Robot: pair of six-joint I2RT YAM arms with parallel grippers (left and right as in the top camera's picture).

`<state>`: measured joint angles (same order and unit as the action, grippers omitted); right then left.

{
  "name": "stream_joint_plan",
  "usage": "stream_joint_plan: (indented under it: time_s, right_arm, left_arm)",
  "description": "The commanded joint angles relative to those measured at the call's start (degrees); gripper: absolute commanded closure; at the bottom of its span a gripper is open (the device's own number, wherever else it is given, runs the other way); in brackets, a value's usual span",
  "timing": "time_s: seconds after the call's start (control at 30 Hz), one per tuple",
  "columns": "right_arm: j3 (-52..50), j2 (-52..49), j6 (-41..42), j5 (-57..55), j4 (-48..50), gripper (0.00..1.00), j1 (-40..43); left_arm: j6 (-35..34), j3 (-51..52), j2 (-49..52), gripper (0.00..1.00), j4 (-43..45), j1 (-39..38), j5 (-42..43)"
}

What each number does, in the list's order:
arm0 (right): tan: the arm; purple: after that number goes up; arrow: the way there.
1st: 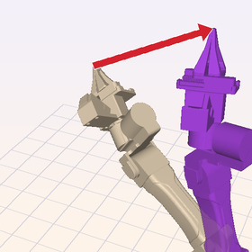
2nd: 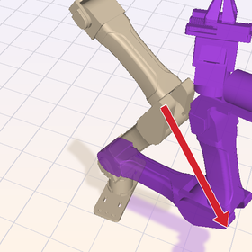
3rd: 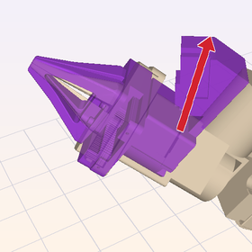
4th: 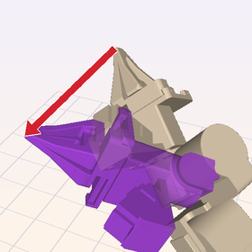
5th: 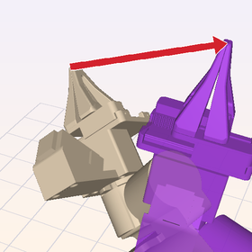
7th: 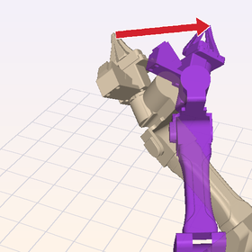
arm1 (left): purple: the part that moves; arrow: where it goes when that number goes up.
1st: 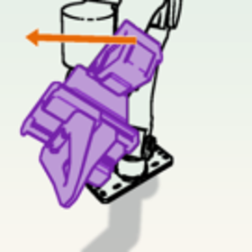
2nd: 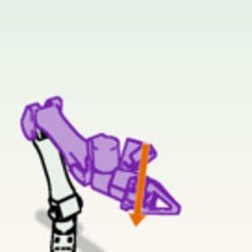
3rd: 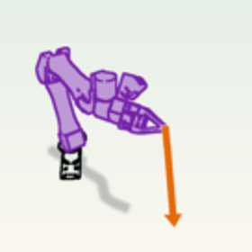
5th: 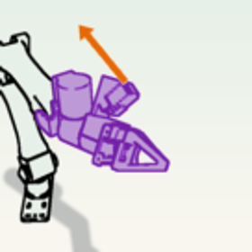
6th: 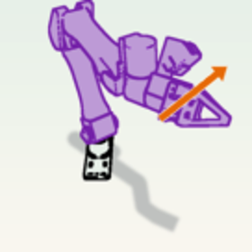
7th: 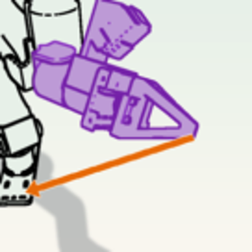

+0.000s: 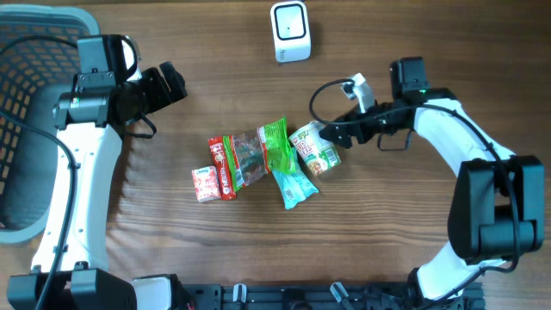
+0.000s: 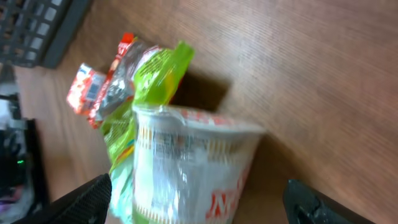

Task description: Scan the item barcode

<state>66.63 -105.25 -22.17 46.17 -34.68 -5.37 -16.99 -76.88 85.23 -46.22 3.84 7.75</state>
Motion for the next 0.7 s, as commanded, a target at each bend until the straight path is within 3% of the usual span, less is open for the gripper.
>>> stream_joint_plan:
  time_s: [0.0,0.33,0.47,0.67]
  right_arm:
    - [0.4,-0.8,1.6,-2.7,2.4,0.07,-0.4]
    - [0.4,-6.0,0.9,-2.9,5.2,0.02,-7.2]
    - [0.5,-5.7,2.5,-5.2,5.0,0.26,-7.1]
    - [0.5,1.4,7.6,-18.7,1.3,0.28,-5.0]
  left_arm:
    - [0.7,-0.3,-0.4,0.0,0.2,0.4,-0.2]
    - [0.7,-0.3,-0.4,0.0,0.2,0.4,-0.2]
    - [0.7,-0.3,-0.4,0.0,0.2,0.4,-0.2]
    - [0.7,-0.3,-0.4,0.0,0.2,0.4,-0.2]
